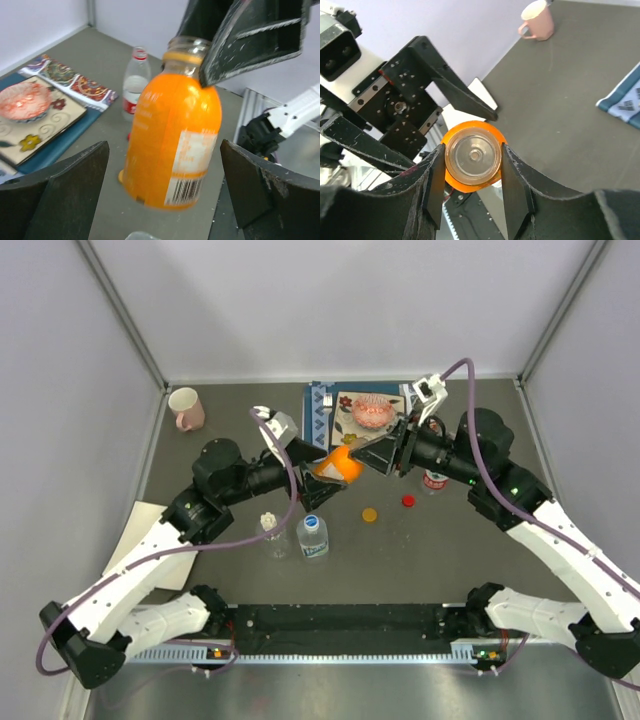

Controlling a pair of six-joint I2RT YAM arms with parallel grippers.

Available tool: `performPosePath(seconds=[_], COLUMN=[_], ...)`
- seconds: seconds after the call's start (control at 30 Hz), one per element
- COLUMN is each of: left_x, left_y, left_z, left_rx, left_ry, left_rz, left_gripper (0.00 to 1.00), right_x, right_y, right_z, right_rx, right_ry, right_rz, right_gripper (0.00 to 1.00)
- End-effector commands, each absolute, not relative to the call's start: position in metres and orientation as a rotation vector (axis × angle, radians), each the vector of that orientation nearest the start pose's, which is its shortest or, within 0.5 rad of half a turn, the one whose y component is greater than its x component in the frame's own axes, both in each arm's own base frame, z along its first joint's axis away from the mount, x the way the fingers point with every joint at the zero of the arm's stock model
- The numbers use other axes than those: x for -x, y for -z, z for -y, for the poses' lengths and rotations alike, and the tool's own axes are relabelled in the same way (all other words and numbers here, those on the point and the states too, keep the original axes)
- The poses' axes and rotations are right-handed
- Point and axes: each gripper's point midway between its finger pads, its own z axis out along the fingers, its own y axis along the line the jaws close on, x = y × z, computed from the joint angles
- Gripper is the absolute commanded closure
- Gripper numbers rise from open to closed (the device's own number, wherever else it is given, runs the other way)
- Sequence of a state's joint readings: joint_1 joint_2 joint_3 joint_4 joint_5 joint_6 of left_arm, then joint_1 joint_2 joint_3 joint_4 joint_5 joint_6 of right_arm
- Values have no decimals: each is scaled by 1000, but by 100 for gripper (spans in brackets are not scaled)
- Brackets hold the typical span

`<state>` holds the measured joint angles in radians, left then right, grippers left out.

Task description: Unscrew the bottle caps

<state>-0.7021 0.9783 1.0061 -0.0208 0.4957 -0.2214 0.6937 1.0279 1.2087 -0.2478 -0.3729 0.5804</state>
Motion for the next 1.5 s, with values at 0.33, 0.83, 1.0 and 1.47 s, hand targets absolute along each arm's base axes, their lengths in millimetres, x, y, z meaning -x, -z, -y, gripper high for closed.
performPosePath(seconds=[0.33,0.83,1.0,1.47], left_x=[-203,-184,-184,-186], left_y=[-382,-352,-347,-332], left_z=[162,165,164,163], left_rx=[-340,-390,-393,-379], left_ry=[636,706,704,696], left_rz=[-1472,-1510,-1514,-1546], left_gripper=[1,1,1,1], right_x=[-314,-375,-384,-386], right_y=[-358,-220,-185,-120], right_z=[-191,-220,-234,-238], right_rx=[105,134,152,142], right_ry=[-354,-139,-143,-101], right_rz=[-1790,-1948,-2010,-2117], right_gripper=[100,100,100,100])
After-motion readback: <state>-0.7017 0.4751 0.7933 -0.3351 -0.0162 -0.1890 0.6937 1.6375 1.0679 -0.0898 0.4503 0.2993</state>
